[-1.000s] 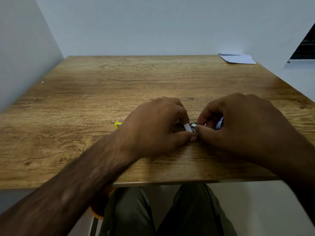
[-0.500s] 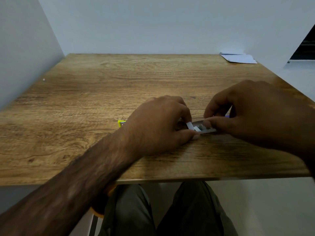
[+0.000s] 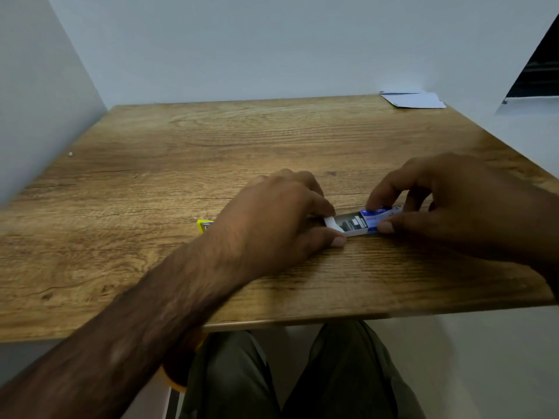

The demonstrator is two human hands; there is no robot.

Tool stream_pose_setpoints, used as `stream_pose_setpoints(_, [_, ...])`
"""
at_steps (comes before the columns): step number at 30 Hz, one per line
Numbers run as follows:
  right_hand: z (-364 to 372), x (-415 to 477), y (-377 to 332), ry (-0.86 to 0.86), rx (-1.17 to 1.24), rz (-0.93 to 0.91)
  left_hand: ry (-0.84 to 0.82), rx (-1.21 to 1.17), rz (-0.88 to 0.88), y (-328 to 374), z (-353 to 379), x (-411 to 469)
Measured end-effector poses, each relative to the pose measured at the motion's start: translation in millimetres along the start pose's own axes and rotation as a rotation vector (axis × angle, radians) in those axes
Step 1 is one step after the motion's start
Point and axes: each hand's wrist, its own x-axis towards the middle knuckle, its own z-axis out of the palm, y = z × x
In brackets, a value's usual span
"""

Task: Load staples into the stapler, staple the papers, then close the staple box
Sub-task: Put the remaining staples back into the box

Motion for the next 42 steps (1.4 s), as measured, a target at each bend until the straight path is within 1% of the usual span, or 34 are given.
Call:
stream_pose_setpoints(6, [6, 3, 4, 0.015, 0.025, -0.04, -0.017, 0.053, -0.065, 7, 2, 5])
stream_pose_setpoints(12, [15, 4, -1, -0.003, 0.132, -0.078, -0.025, 0.064, -0.114, 18, 5, 11])
stream_pose_setpoints(14, [17, 6, -1, -0.004, 0.133, -0.096, -0.023, 0.036, -0.129, 20, 5, 13])
stream_pose_setpoints(18, [18, 8, -1, -0.002, 0.145, -0.123, -0.011, -0.109, -0.183, 20, 0, 12])
stream_pose_setpoints(21, [19, 7, -1, -0.008, 0.143, -0.136, -0.006, -0.154, -0.201, 22, -1, 10])
stream_pose_setpoints(28, [24, 5, -5, 0.024, 0.15, -0.163, 0.004, -0.178, -0.197, 23, -2, 6])
stream_pose_setpoints(36, [25, 7, -5, -0.029, 0.092, -0.181, 0.013, -0.197, -0.225, 20, -2, 1])
stream_pose_setpoints(40, [25, 7, -7, -0.026, 0.087, -0.169, -0.017, -0.2, -0.233, 17, -6, -4])
stream_pose_setpoints(42, [25, 8, -7, -0.024, 0.081, -0.15, -0.001, -0.229, -0.247, 11, -15, -8])
